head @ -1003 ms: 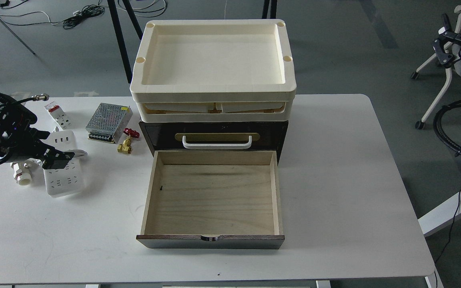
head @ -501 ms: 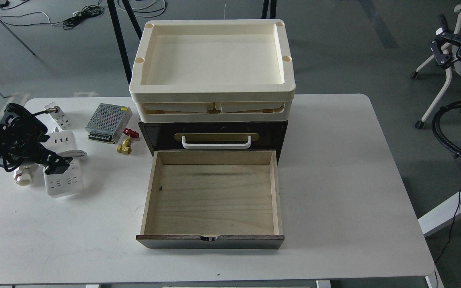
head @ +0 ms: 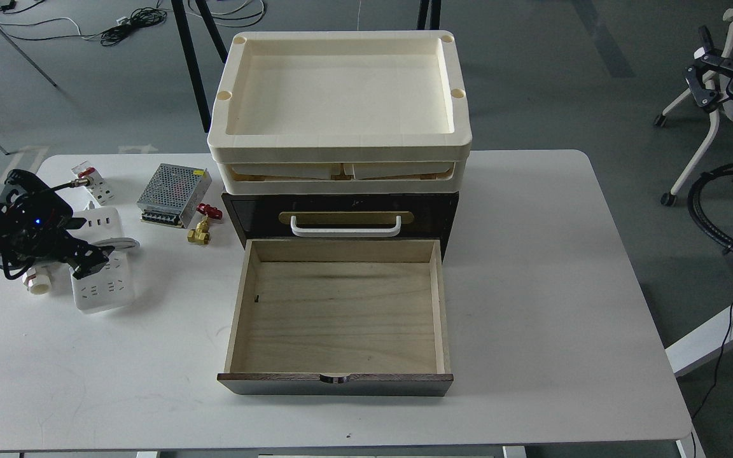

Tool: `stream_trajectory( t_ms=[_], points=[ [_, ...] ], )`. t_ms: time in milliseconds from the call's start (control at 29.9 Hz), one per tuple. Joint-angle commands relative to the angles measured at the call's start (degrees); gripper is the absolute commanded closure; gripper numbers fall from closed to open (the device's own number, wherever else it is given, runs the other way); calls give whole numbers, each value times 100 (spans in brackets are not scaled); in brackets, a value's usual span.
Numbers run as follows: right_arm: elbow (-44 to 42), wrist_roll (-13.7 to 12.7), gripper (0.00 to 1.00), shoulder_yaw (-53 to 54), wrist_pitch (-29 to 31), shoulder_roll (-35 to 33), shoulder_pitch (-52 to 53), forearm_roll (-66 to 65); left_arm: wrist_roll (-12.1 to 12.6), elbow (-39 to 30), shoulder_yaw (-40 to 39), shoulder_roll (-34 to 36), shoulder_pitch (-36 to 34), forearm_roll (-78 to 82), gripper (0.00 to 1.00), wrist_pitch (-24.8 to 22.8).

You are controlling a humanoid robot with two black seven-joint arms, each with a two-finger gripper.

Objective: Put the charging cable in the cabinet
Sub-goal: 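Close the left gripper on the white power strip and its cable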

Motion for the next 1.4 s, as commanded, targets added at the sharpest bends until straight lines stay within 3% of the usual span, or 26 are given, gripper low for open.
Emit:
stream_trajectory(
  t_ms=[0,301,468,668,1370],
  points=[
    [-15,0,1,0,0,-22,0,-2,0,-1,-4,6,77,1,33,12],
    [-24,0,1,0,0,-22,0,-2,0,69,5,-47,183,18,38,258],
    [-15,0,1,0,0,-22,-9,-2,0,569,14,-371,227,19,41,294],
    [-15,0,1,0,0,-22,-18,-2,0,1035,14,-600,359,10,45,750],
    [-50,0,1,0,0,-22,-44,-2,0,1300,14,-662,464,1,66,786]
  ],
)
